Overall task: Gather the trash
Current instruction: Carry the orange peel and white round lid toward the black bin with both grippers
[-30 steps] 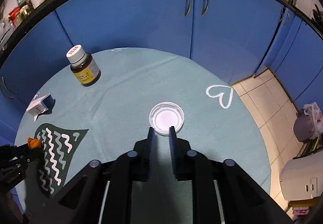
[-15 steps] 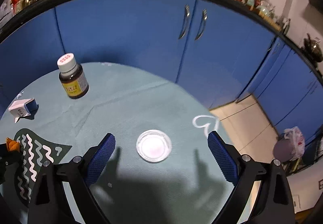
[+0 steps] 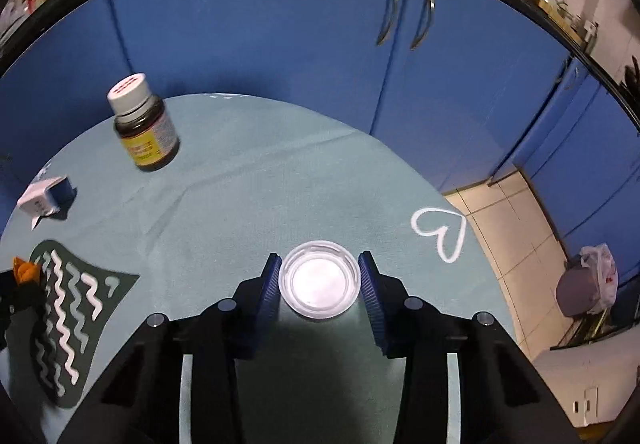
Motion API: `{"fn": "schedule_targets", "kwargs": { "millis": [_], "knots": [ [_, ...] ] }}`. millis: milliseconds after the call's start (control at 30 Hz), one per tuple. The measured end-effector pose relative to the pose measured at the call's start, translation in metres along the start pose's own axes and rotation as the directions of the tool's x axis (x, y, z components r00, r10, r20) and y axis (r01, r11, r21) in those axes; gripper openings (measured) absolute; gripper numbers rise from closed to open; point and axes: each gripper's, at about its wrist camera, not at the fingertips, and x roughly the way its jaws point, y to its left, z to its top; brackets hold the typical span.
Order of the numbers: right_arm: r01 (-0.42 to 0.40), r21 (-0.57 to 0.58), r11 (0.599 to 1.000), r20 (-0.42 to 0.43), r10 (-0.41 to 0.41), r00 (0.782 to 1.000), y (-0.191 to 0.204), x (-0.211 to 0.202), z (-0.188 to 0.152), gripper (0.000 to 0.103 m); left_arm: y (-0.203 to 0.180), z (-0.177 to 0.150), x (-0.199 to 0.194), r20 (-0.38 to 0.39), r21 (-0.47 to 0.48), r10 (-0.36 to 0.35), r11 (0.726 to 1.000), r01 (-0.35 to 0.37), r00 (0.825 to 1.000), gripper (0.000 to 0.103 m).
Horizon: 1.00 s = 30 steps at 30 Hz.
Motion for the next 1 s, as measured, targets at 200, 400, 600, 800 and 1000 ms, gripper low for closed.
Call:
{"fn": "schedule_targets", "kwargs": {
  "millis": [200, 400, 600, 800, 1000],
  "knots": [
    [-0.010, -0.005, 1.000, 0.023, 0.010, 1.000, 0.000, -0.021, -0.008, 0.039, 0.002, -0.002, -0.010, 0.015, 0.001, -0.005, 1.000, 0.005, 1.000, 0.027],
    [-0.016, -0.016, 1.000, 0.050, 0.017, 0.999, 0.002, -0.045, -0.014, 0.039, 0.002, -0.007, -0.026, 0.039, 0.010, -0.013, 1.000, 0.013, 0.999, 0.027],
    [-0.012, -0.027, 1.000, 0.071, 0.014, 0.997, 0.005, -0.069, -0.023, 0.039, -0.004, -0.016, -0.043, 0.055, 0.021, -0.021, 1.000, 0.020, 0.998, 0.027],
    [0.003, -0.025, 1.000, 0.094, 0.000, 0.996, 0.000, -0.093, -0.033, 0.039, -0.015, -0.028, -0.062, 0.076, 0.047, -0.030, 0.999, 0.026, 0.997, 0.027],
    [0.023, -0.002, 1.000, 0.110, -0.023, 0.994, -0.015, -0.116, -0.048, 0.039, -0.036, -0.037, -0.076, 0.094, 0.092, -0.047, 0.995, 0.038, 0.994, 0.027]
  ]
}}
